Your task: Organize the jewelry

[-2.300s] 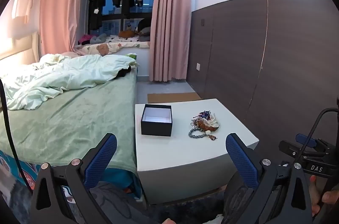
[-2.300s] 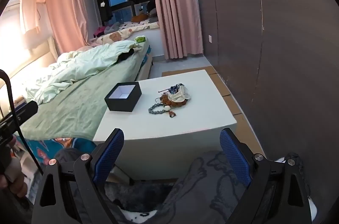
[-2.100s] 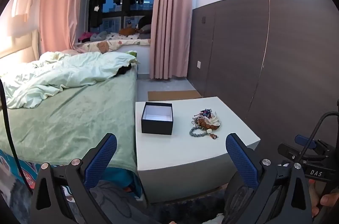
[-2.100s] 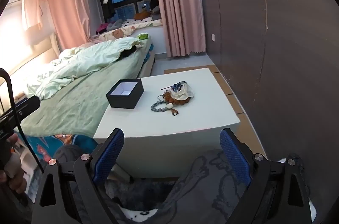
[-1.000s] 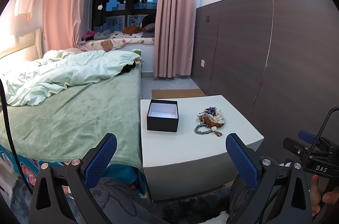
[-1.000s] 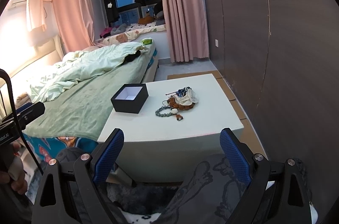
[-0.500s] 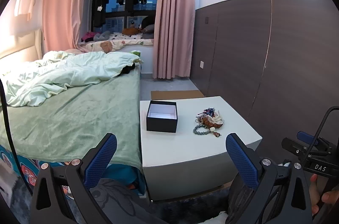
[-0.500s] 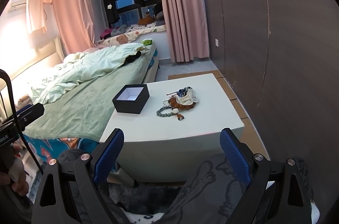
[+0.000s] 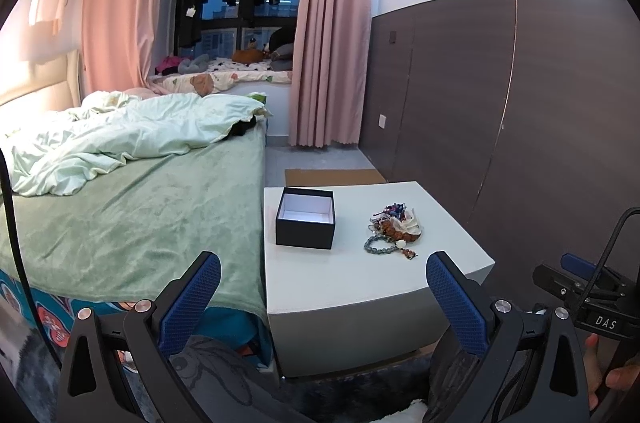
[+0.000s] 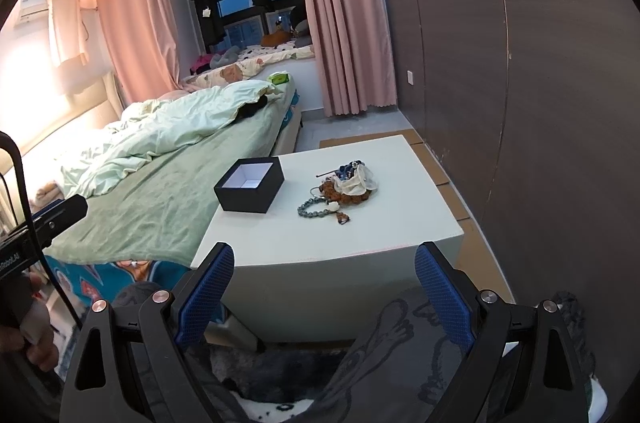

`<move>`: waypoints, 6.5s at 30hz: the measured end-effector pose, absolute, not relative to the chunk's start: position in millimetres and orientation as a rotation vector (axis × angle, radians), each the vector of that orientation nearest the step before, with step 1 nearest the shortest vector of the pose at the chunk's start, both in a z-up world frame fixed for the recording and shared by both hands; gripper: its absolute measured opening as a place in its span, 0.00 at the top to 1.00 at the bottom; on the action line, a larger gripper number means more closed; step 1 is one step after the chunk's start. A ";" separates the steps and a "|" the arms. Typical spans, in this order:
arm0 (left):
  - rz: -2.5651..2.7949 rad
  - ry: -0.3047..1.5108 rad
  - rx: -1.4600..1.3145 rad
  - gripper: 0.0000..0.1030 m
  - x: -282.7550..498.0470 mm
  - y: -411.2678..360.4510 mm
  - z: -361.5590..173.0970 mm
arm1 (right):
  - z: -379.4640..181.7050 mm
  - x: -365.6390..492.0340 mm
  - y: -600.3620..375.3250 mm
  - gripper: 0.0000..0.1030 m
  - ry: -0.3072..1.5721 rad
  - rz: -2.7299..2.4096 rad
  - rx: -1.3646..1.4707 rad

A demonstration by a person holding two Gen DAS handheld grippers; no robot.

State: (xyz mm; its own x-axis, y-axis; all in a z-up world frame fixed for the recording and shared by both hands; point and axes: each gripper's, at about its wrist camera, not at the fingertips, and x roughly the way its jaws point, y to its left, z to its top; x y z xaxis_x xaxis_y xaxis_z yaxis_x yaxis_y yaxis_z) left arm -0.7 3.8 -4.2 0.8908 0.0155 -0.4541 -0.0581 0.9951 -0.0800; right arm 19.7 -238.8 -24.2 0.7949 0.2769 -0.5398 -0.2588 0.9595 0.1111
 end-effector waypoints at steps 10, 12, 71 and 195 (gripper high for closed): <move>0.002 0.478 -0.121 0.00 4.5 8.2 -6.6 | -28.4 21.7 -242.6 0.11 0.586 0.306 0.044; -0.014 0.476 -0.128 0.00 6.6 7.1 -6.1 | -29.5 23.0 -241.9 0.11 0.587 0.304 0.035; -0.289 0.853 -0.175 0.58 340.2 9.7 -80.0 | -162.1 370.0 -240.6 0.70 1.146 0.346 0.443; -0.146 0.818 -0.427 0.11 320.8 152.9 -45.8 | -83.5 349.9 -67.0 0.97 0.921 0.791 0.405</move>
